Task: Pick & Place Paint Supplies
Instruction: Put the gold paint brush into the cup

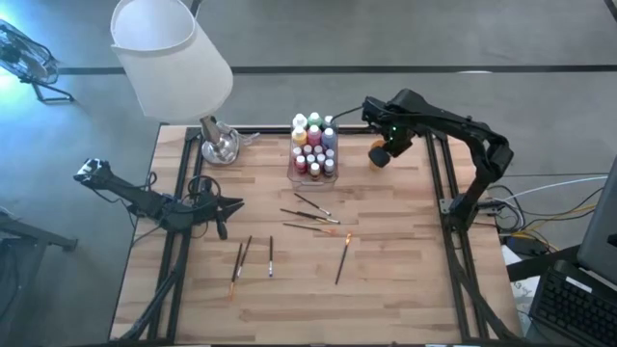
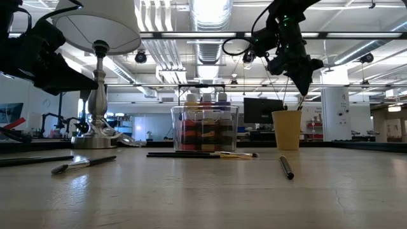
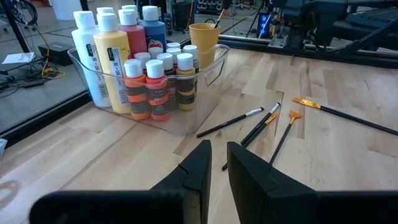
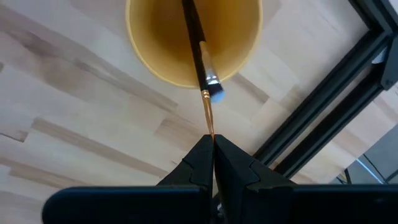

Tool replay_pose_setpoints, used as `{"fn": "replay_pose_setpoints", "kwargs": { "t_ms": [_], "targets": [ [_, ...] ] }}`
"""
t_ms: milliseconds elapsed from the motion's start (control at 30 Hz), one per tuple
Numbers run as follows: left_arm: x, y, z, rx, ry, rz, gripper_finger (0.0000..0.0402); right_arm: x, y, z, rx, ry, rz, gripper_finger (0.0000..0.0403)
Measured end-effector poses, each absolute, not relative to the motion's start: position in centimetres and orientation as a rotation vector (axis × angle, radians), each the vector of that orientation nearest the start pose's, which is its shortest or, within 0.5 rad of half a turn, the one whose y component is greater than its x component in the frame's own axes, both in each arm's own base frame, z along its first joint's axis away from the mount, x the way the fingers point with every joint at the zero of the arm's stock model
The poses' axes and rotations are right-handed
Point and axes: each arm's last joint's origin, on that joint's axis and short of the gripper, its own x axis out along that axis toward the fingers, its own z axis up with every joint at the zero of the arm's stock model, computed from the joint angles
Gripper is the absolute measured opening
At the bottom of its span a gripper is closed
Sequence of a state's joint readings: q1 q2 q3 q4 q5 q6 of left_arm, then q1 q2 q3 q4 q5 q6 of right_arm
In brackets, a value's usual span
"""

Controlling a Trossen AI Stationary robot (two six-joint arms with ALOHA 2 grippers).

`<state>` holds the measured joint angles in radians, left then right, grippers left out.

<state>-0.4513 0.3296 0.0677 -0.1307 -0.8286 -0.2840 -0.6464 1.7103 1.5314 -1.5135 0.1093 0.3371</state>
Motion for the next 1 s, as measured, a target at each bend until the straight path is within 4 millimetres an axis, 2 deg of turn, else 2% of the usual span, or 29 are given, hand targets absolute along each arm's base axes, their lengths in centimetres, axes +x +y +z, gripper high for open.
{"fn": "replay_pose_setpoints", "kwargs": {
  "t_ms": [200,533,767,1000],
  "targets": [
    [10.2,-2.6,15.0,-0.042,0.26,0.413,0.0056,23.5,-18.3,28.4,0.671,1.568,-0.864,0.0024],
    [10.2,-2.6,15.0,-0.043,0.26,0.413,0.0056,23.4,-18.2,29.0,0.654,1.561,-0.858,0.013],
    [10.2,-2.6,15.0,-0.043,0.26,0.412,0.0056,23.2,-18.0,32.8,0.6,1.419,-0.879,0.017],
    [10.2,-2.6,15.0,-0.042,0.261,0.412,0.0057,23.5,-15.8,38.1,0.531,1.217,-0.828,0.0161]
  ]
}}
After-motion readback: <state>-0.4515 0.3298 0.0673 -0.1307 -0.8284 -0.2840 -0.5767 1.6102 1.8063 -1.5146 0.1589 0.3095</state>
